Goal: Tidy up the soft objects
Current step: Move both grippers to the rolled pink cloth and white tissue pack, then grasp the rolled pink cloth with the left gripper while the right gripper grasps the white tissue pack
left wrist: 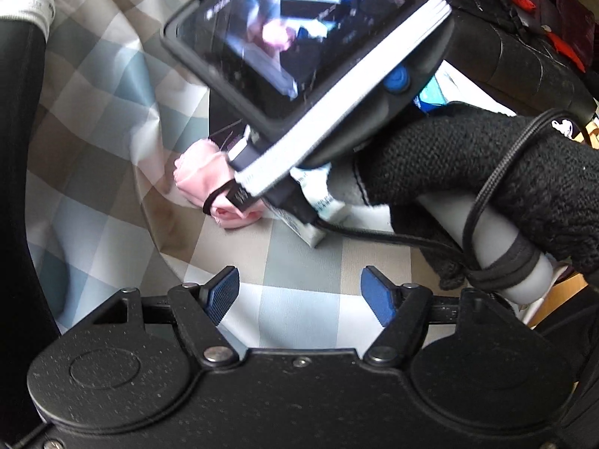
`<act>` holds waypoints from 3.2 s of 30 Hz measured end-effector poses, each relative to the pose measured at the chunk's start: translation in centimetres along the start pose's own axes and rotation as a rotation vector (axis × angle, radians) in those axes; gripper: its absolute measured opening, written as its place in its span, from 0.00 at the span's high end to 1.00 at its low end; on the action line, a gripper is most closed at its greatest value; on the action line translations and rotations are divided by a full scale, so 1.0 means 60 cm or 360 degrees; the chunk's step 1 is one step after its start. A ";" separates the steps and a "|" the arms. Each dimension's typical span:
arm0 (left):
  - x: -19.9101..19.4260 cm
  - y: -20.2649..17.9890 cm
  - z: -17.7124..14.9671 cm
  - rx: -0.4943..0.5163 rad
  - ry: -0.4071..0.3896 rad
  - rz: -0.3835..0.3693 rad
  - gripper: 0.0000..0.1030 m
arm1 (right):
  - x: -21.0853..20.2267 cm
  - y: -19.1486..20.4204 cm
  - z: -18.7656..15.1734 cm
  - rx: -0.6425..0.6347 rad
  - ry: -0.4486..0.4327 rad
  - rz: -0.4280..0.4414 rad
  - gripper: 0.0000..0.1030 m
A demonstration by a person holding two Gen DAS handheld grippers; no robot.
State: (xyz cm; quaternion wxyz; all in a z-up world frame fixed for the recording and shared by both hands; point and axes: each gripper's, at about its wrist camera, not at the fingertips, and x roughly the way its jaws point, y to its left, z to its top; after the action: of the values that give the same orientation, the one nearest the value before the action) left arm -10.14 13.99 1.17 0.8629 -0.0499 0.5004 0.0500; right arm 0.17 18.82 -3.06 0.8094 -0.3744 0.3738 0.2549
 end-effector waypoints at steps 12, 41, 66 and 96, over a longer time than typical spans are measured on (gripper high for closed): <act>-0.058 -0.025 -0.013 0.0108 -0.0202 0.0024 0.33 | -0.023 -0.012 -0.050 -0.0040 0.0017 0.0095 0.06; 0.050 0.044 0.078 -0.0034 0.0342 -0.0233 0.28 | -0.096 -0.146 -0.120 0.0454 -0.0040 0.0260 0.10; 0.190 0.140 0.182 -0.0411 0.0484 0.0053 0.27 | -0.115 -0.212 -0.171 0.0889 0.0107 0.0346 0.13; 0.175 0.118 0.163 -0.0397 0.0451 -0.0135 0.42 | -0.058 -0.097 -0.151 0.0581 0.0238 0.0438 0.10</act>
State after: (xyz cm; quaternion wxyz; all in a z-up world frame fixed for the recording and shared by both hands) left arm 2.49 22.71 -3.35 0.7722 -0.1840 0.6044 0.0675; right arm -1.59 7.70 -1.87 0.7914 -0.1851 0.5201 0.2626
